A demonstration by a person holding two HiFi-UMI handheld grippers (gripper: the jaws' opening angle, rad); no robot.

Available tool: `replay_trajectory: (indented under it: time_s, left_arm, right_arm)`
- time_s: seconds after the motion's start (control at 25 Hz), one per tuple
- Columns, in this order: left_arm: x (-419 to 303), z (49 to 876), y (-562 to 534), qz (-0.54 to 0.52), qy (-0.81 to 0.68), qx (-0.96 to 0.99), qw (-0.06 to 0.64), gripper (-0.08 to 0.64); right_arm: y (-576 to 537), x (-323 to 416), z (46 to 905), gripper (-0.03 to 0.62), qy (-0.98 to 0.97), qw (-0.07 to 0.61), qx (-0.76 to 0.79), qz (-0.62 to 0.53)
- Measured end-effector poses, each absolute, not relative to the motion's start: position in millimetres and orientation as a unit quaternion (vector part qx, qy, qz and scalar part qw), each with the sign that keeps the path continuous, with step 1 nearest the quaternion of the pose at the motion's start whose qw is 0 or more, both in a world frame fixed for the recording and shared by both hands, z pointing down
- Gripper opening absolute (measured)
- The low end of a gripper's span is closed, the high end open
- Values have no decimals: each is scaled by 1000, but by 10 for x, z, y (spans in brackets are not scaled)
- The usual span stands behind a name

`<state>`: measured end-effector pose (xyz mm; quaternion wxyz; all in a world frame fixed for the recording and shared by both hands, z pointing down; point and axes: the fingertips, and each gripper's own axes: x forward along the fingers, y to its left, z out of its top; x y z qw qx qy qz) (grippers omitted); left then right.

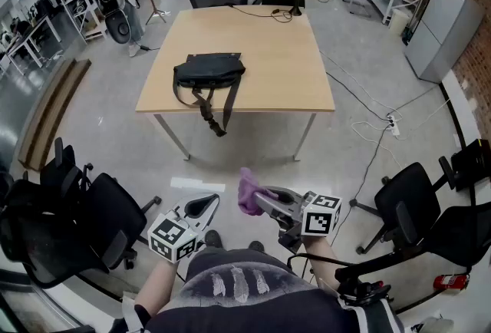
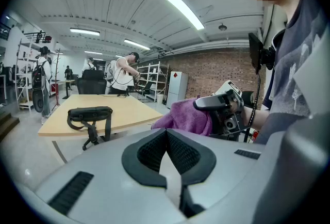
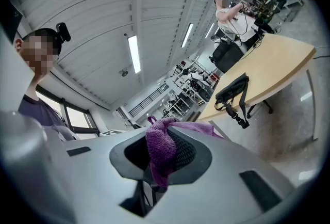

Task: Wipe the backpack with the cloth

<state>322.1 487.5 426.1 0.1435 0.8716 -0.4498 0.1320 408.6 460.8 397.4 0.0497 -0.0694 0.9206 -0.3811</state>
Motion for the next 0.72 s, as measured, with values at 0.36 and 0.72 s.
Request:
replay_trajectory:
  time_s: [0.36,0.72]
  left_arm:
    - [3219,4078,4297,114,-447,882,98,8]
    - [2357,4193,3673,78,-449,882,122,8]
  right_arm:
    - [4263,4081,4033,57,919,45,-78,-383]
    - [3582,3319,4016,58,918,29,-100,-384]
